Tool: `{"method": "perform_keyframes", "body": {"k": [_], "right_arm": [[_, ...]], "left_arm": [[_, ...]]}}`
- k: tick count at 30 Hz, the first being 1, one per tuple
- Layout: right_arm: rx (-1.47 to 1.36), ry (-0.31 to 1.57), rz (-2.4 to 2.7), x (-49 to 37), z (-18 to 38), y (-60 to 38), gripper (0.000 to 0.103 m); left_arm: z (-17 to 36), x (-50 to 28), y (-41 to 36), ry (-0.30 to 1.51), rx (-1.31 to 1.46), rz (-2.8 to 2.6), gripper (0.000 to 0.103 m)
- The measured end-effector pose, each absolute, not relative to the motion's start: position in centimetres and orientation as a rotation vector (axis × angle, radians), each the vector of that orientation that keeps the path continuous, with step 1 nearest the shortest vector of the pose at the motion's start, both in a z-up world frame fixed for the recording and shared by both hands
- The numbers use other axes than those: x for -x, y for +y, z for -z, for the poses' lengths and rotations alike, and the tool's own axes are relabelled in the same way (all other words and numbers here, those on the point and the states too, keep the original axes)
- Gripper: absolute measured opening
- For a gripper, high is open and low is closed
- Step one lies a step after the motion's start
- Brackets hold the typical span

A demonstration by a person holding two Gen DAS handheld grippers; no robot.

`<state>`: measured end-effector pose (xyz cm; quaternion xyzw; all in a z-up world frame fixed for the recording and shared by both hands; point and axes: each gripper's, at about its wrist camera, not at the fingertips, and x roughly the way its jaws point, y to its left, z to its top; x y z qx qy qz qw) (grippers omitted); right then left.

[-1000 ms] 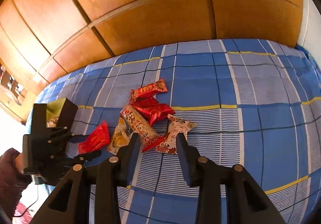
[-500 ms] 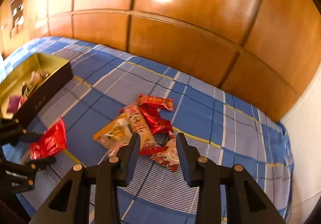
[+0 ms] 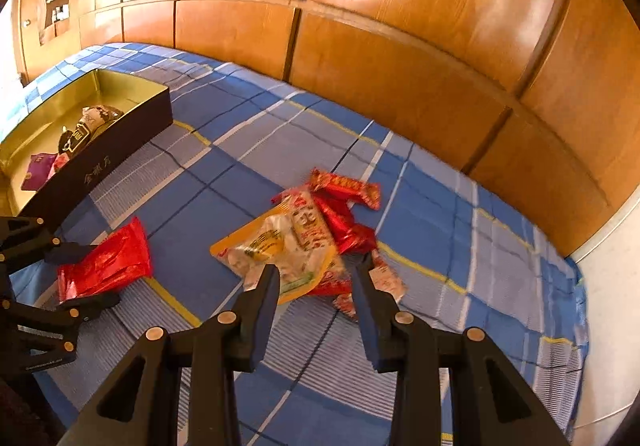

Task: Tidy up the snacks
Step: 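Lift the red packet with the left gripper while the right gripper grasps the clear orange-topped snack bag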

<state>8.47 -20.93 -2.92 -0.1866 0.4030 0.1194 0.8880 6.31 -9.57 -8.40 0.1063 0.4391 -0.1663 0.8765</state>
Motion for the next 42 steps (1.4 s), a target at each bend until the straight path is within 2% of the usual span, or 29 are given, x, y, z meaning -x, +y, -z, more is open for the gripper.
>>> {"method": "perform_keyframes", "body": {"k": [5, 8, 14, 16, 17, 18, 23, 24, 26, 27, 34, 42], "right_arm": [[0.152, 0.943, -0.315, -10.4, 3.3, -23.4, 0.037], [0.172, 0.965, -0.345, -10.4, 3.7, -22.9, 0.041], [0.494, 0.977, -0.403, -10.4, 4.7, -17.0, 0.046], [0.612, 0.979, -0.411, -11.1, 5.3, -15.3, 0.052], [0.694, 1.002, -0.424, -11.6, 6.1, -14.3, 0.059], [0.771, 1.017, -0.413, -12.0, 6.8, -13.6, 0.06], [0.915, 1.063, -0.358, -13.9, 9.3, -12.4, 0.06], [0.911, 1.069, -0.352, -13.9, 9.4, -12.5, 0.057], [0.888, 1.049, -0.316, -13.7, 9.3, -12.7, 0.041], [0.867, 1.054, -0.312, -13.7, 9.1, -12.8, 0.039], [0.612, 1.072, -0.319, -9.9, 7.5, -14.5, 0.037], [0.347, 1.112, -0.298, -7.9, 7.5, -16.6, 0.037]], "left_arm": [[8.5, -6.1, -9.2, 0.901, -0.197, 0.351, 0.041], [8.3, -6.1, -8.7, 0.913, -0.178, 0.364, 0.041], [8.3, -5.5, -8.0, 0.911, -0.156, 0.383, 0.041], [8.3, -5.4, -7.9, 0.912, -0.151, 0.383, 0.041], [8.3, -5.3, -7.9, 0.912, -0.149, 0.384, 0.041], [8.3, -5.2, -7.9, 0.912, -0.148, 0.385, 0.041], [8.4, -5.2, -7.7, 0.912, -0.134, 0.387, 0.041], [8.4, -5.2, -7.7, 0.909, -0.133, 0.388, 0.041], [8.4, -5.1, -7.7, 0.906, -0.133, 0.389, 0.041], [8.4, -5.1, -7.7, 0.903, -0.131, 0.389, 0.041], [7.8, -5.0, -7.2, 0.901, -0.103, 0.396, 0.041], [1.8, -3.9, -3.1, 0.79, 0.022, 0.381, 0.041]]}}
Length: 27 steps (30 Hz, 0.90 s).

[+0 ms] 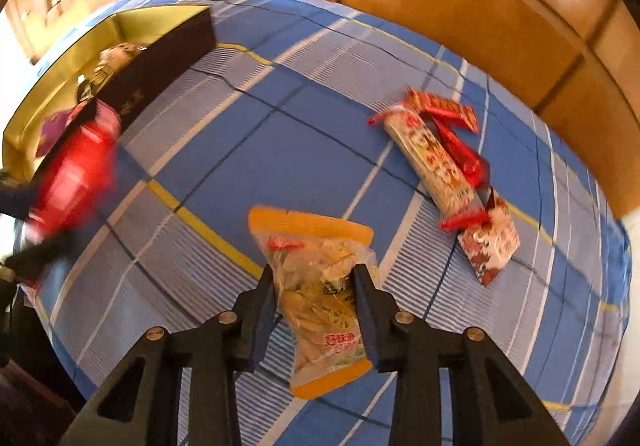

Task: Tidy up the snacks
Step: 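Carry the red packet into the gold box and open the left gripper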

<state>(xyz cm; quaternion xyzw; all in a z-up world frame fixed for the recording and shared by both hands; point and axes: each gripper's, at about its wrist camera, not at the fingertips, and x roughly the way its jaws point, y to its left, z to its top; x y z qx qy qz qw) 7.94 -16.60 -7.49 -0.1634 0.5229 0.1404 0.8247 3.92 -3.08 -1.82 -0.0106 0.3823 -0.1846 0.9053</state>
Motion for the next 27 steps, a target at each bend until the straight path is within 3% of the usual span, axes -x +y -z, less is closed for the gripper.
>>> {"method": "perform_keyframes", "body": {"k": [6, 15, 27], "right_arm": [[0.33, 1.081, -0.276, -8.1, 7.6, -16.5, 0.036], [0.367, 1.041, -0.27, -7.6, 7.7, -15.8, 0.036], [0.36, 1.038, -0.267, -8.0, 7.8, -15.9, 0.036]], "left_arm": [[-1.5, -5.8, 3.9, 0.78, 0.154, 0.247, 0.041], [0.5, -13.3, 14.3, 0.902, 0.235, -0.052, 0.041], [4.3, -20.5, 15.7, 0.993, 0.177, -0.132, 0.047]]}}
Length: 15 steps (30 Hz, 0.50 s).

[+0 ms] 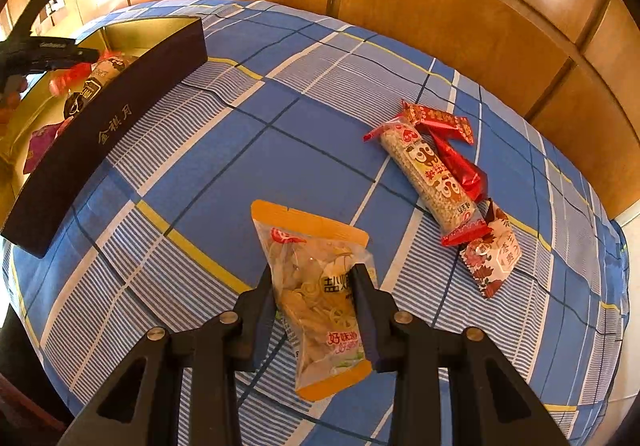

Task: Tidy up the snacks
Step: 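Carry the red packet into the gold box and open the left gripper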

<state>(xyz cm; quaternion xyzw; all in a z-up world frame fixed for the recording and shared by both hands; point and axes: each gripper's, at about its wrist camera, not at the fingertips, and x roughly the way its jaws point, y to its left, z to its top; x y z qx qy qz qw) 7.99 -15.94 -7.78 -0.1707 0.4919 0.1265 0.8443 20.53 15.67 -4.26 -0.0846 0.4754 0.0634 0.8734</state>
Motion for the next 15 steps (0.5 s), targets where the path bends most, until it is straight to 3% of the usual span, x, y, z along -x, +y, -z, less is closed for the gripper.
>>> {"method": "perform_keyframes", "body": {"k": [15], "right_arm": [[0.374, 1.004, -0.216, -7.7, 8.2, -15.6, 0.036]], "left_arm": [[-0.1, -10.0, 13.1, 0.781, 0.126, -0.247, 0.056]]}}
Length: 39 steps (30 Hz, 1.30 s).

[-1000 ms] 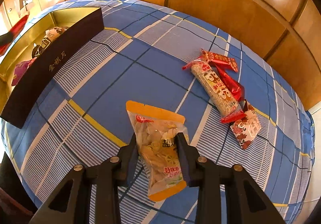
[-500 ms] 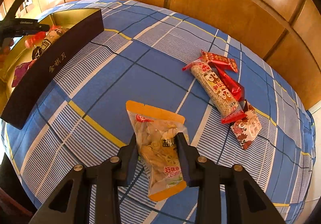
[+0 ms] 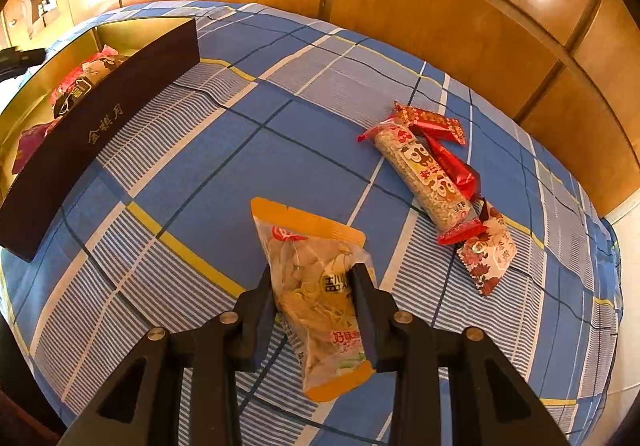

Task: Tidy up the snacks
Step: 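Carry the red packet into the gold box and open the left gripper, then carry the clear snack bag into the gold box and release it from the right gripper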

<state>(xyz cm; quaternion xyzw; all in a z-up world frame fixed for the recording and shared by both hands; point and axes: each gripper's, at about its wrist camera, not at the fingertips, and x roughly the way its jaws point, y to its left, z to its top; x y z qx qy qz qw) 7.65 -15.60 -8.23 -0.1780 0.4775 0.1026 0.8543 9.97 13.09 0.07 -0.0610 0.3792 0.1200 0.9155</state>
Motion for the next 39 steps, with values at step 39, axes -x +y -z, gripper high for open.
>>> {"method": "perform_keyframes", "body": {"k": [39], "right_arm": [[-0.04, 0.951, -0.477, -7.5, 1.6, -8.6, 0.031]], "left_arm": [[0.9, 0.2, 14.0, 0.732, 0.158, -0.312, 0.059]]}}
